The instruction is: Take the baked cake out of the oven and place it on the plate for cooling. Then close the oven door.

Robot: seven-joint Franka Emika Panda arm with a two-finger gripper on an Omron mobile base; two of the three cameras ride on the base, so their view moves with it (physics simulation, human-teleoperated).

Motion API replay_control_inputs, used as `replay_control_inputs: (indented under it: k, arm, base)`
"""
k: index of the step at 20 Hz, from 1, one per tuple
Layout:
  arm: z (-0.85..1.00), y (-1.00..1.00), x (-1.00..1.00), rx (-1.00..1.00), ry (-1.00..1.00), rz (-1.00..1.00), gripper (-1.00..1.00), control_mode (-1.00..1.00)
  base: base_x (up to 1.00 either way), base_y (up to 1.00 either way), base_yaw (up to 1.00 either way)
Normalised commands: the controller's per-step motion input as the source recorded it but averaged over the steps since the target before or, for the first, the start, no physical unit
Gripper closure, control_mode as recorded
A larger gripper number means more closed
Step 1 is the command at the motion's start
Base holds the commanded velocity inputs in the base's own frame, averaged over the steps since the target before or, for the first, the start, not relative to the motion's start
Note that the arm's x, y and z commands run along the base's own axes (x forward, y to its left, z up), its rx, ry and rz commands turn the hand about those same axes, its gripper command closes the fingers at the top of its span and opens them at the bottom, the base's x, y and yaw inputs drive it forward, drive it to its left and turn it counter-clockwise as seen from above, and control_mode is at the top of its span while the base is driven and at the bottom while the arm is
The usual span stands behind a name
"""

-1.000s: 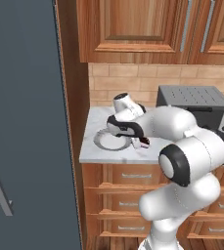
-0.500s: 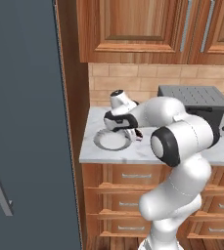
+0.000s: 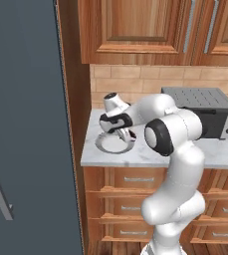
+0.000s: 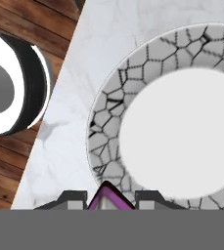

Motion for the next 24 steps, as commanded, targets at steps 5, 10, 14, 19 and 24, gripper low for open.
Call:
replay_control_inputs:
  k: [5, 10, 14, 19, 24]
  arm:
    - [-0.21, 0.0, 0.31, 0.0, 0.0, 0.03, 1.0, -1.0]
    - [-0.23, 0.02, 0.21, 0.0, 0.0, 0.01, 1.0, -1.0]
    - [-0.21, 0.0, 0.25, 0.0, 0.0, 0.01, 1.0, -1.0]
    - [-0.17, 0.06, 0.13, 0.0, 0.0, 0.01, -1.0, -1.0]
    - [-0.03, 0.08, 0.0, 0.0, 0.0, 0.01, -1.0, -1.0]
  base:
    - [0.0, 0.0, 0.0]
    - [0.0, 0.0, 0.0]
    - [0.0, 0.0, 0.0]
    - [0.0, 0.0, 0.0]
    - [0.0, 0.0, 0.0]
